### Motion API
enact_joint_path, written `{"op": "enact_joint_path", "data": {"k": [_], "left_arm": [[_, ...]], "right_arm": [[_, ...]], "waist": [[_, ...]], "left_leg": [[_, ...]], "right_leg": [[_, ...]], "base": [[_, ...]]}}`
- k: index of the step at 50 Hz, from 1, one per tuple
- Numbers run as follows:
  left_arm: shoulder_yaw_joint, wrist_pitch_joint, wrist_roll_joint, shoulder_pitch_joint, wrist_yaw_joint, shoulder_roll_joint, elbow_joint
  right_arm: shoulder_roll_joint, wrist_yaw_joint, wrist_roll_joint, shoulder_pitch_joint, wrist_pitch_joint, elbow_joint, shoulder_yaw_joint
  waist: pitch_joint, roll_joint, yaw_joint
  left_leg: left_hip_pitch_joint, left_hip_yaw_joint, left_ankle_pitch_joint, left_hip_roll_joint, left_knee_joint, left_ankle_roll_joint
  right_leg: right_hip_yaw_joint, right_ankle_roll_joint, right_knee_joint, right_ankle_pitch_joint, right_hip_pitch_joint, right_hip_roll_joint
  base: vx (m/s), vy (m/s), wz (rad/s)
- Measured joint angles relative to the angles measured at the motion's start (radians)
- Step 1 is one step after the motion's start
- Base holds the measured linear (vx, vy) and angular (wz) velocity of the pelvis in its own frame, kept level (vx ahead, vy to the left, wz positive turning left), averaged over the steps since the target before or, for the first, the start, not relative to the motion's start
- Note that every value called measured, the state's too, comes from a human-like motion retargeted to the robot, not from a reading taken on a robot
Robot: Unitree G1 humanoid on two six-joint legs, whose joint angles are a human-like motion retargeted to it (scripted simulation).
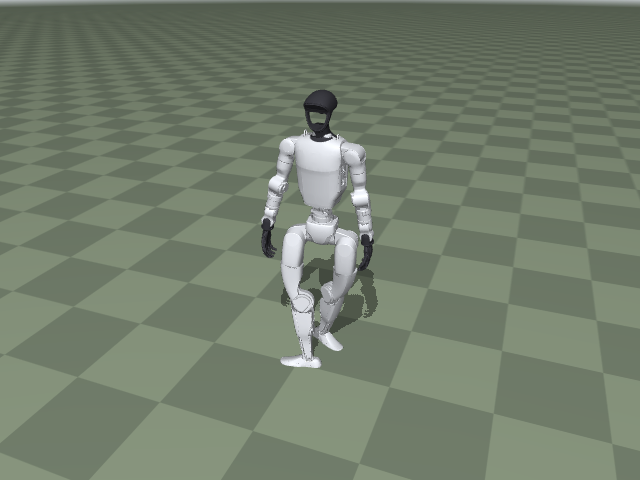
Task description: Upper body actions
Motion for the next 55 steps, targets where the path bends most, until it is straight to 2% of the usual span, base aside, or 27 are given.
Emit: {"op": "enact_joint_path", "data": {"k": [3,8,10,15,17,21,26,29,33,35,37,38,40,45,50,55], "left_arm": [[-0.02,-0.001,0.02,-0.019,-0.018,0.005,-0.05],[-0.058,0.002,0.025,-0.046,-0.011,-0.004,-0.114],[-0.061,-0.009,0.007,-0.06,-0.001,-0.021,-0.126],[-0.08,-0.039,-0.04,-0.081,-0.053,-0.055,-0.177],[-0.09,-0.047,-0.043,-0.078,-0.072,-0.059,-0.195],[-0.101,-0.056,-0.035,-0.074,-0.061,-0.071,-0.199],[-0.112,-0.056,-0.023,-0.077,-0.061,-0.086,-0.145],[-0.135,-0.052,-0.004,-0.076,-0.054,-0.095,-0.114],[-0.175,-0.051,0.029,-0.074,-0.042,-0.106,-0.092],[-0.189,-0.052,0.048,-0.071,-0.04,-0.115,-0.091],[-0.195,-0.055,0.065,-0.062,-0.043,-0.125,-0.093],[-0.192,-0.056,0.073,-0.059,-0.047,-0.128,-0.096],[-0.184,-0.057,0.084,-0.069,-0.053,-0.13,-0.102],[-0.191,-0.065,0.09,-0.08,-0.06,-0.125,-0.124],[-0.172,-0.068,0.082,-0.092,-0.055,-0.121,-0.134],[-0.147,-0.066,0.086,-0.116,-0.065,-0.092,-0.133]], "right_arm": [[-0.012,-0.039,0.096,0.006,-0.005,0.044,-0.057],[-0.032,-0.094,0.209,0.063,0.018,0.136,-0.156],[-0.027,-0.104,0.23,0.096,0.046,0.139,-0.174],[0.018,-0.096,0.233,0.148,0.055,0.139,-0.148],[0.036,-0.08,0.206,0.147,0.051,0.139,-0.128],[0.079,-0.037,0.107,0.114,0.023,0.12,-0.074],[0.115,0.006,0.009,0.078,-0.002,0.008,0.026],[0.128,0.011,-0.039,0.059,-0.009,-0.044,0.068],[0.13,0.016,-0.064,0.045,-0.011,-0.087,0.093],[0.127,0.017,-0.058,0.043,-0.013,-0.092,0.091],[0.117,0.017,-0.05,0.046,-0.01,-0.079,0.08],[0.116,0.014,-0.047,0.046,-0.006,-0.07,0.071],[0.119,-0.006,-0.026,0.039,0.003,-0.046,0.049],[0.103,-0.048,0.113,0.041,0.006,0.068,0.008],[0.093,-0.061,0.118,0.068,0.031,0.139,-0.019],[0.114,-0.067,0.111,0.087,0.027,0.139,-0.001]], "waist": [[-0.021,0.003,0.003],[-0.068,0.017,0.003],[-0.087,0.003,0.007],[-0.081,-0.113,0.052],[-0.073,-0.142,0.074],[-0.046,-0.151,0.099],[-0.013,-0.143,0.08],[0.007,-0.122,0.085],[0.037,-0.057,0.11],[0.056,-0.022,0.123],[0.042,-0.011,0.092],[0.033,-0.004,0.068],[0.03,-0.004,0.053],[0.024,-0.003,0.036],[-0.001,0.0,0.046],[-0.013,0.003,0.028]], "left_leg": [[0.037,0.057,-0.004,-0.008,0.018,-0.044],[0.102,0.073,0.091,-0.015,0.07,-0.031],[0.126,0.101,0.173,-0.023,0.115,0.014],[0.142,0.05,0.359,-0.029,0.383,0.244],[0.119,-0.003,0.373,-0.014,0.488,0.26],[-0.02,-0.201,0.327,0.009,0.646,0.194],[-0.147,-0.292,0.185,0.039,0.632,0.211],[-0.207,-0.367,0.127,0.016,0.512,0.188],[-0.248,-0.491,0.136,-0.011,0.265,0.105],[-0.252,-0.554,0.246,-0.022,0.132,0.115],[-0.25,-0.649,0.203,-0.055,0.141,0.105],[-0.241,-0.55,0.208,-0.01,0.143,0.095],[-0.23,-0.494,0.199,-0.014,0.137,0.097],[-0.201,-0.496,0.182,-0.029,0.111,0.097],[-0.218,-0.545,0.184,-0.039,0.102,0.086],[-0.28,-0.627,0.215,-0.026,0.105,0.082]], "right_leg": [[0.138,-0.061,0.004,0.069,-0.029,0.02],[0.307,-0.049,0.068,0.02,-0.032,0.008],[0.363,-0.042,0.075,0.007,-0.026,-0.012],[0.539,-0.036,0.104,-0.013,0.005,-0.13],[0.6,-0.039,0.114,-0.015,0.011,-0.154],[0.776,-0.051,0.12,-0.008,0.008,-0.143],[0.962,-0.06,0.12,0.016,-0.004,-0.127],[1.062,-0.066,0.119,0.03,-0.008,-0.092],[1.175,-0.084,0.121,0.037,0.005,0.008],[1.227,-0.087,0.118,0.039,0.03,0.06],[1.242,-0.077,0.125,0.034,0.037,0.058],[1.241,-0.073,0.125,0.032,0.036,0.058],[1.265,-0.067,0.126,0.031,0.03,0.057],[1.264,-0.051,0.11,0.03,0.048,0.048],[1.247,-0.034,0.102,0.026,0.05,0.045],[1.246,-0.074,0.157,0.023,0.013,0.076]], "base": [[0.03,-0.28,-2.34],[0.19,-0.25,-1.55],[0.18,-0.35,-1.49],[0.21,-0.29,-1.8],[0.17,-0.14,-2.07],[0.13,-0.18,-2.16],[0.09,-0.09,-1.92],[0.07,0.0,-1.86],[0.16,0.04,-1.82],[0.23,0.09,-1.49],[0.25,0.1,-0.55],[0.2,0.07,-0.25],[0.13,0.03,-0.28],[0.16,0.04,-0.05],[0.16,0.02,0.25],[0.03,-0.1,0.95]]}}
